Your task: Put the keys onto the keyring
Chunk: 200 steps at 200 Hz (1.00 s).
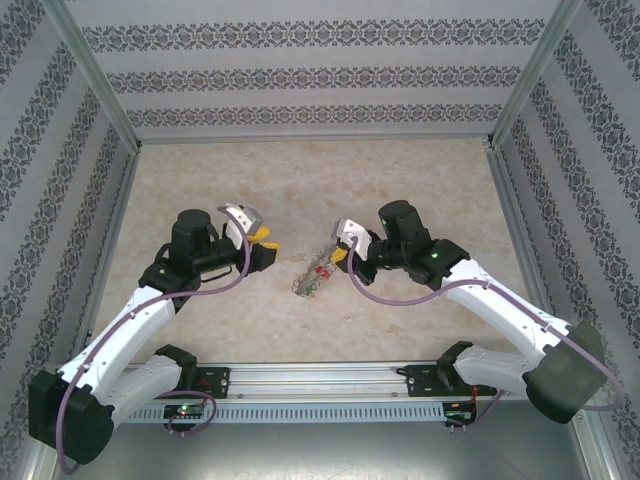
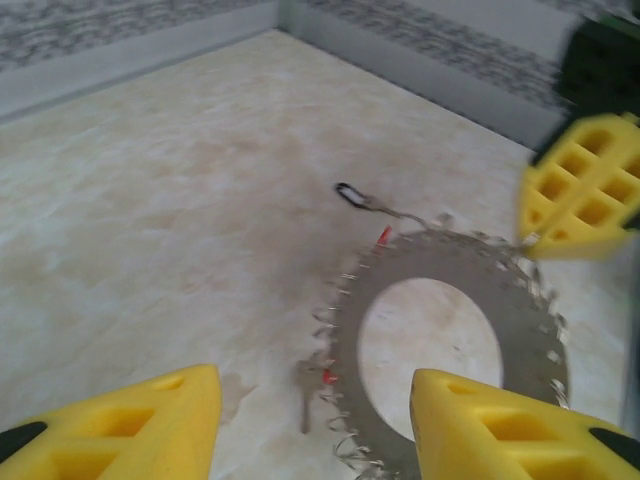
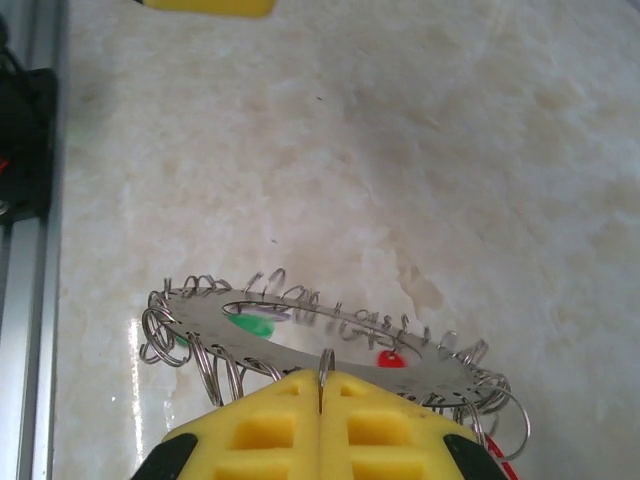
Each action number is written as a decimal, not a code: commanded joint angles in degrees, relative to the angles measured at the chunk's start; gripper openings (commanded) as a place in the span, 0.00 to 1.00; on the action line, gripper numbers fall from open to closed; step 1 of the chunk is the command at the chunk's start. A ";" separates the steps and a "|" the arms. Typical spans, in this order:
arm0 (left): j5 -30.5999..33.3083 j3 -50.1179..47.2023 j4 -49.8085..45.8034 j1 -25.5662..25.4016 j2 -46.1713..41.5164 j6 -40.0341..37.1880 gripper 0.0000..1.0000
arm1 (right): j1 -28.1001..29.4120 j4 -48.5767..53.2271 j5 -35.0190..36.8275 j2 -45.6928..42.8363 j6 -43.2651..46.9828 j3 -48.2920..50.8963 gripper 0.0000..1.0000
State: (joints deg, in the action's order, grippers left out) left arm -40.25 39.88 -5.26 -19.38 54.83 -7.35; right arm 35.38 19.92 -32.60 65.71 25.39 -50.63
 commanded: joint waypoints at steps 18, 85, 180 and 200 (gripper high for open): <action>-15.33 6.71 -2.50 -0.50 5.59 -12.31 0.53 | -0.07 -0.54 -11.21 0.35 12.43 -3.59 0.00; -18.50 10.63 -1.11 -8.20 14.92 -21.58 0.50 | -0.20 -9.19 -20.21 3.54 11.28 -3.31 0.00; -18.82 11.70 -2.48 -9.20 15.95 -26.07 0.41 | -1.31 -14.17 -20.70 4.77 8.04 -2.15 0.00; -18.01 11.52 -4.39 -8.89 15.01 -27.14 0.40 | -1.36 -13.40 -20.42 4.95 8.08 -2.37 0.00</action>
State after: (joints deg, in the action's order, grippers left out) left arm -56.82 49.87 -7.01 -27.70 71.61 -31.31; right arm 34.24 10.96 -50.48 70.57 34.26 -52.97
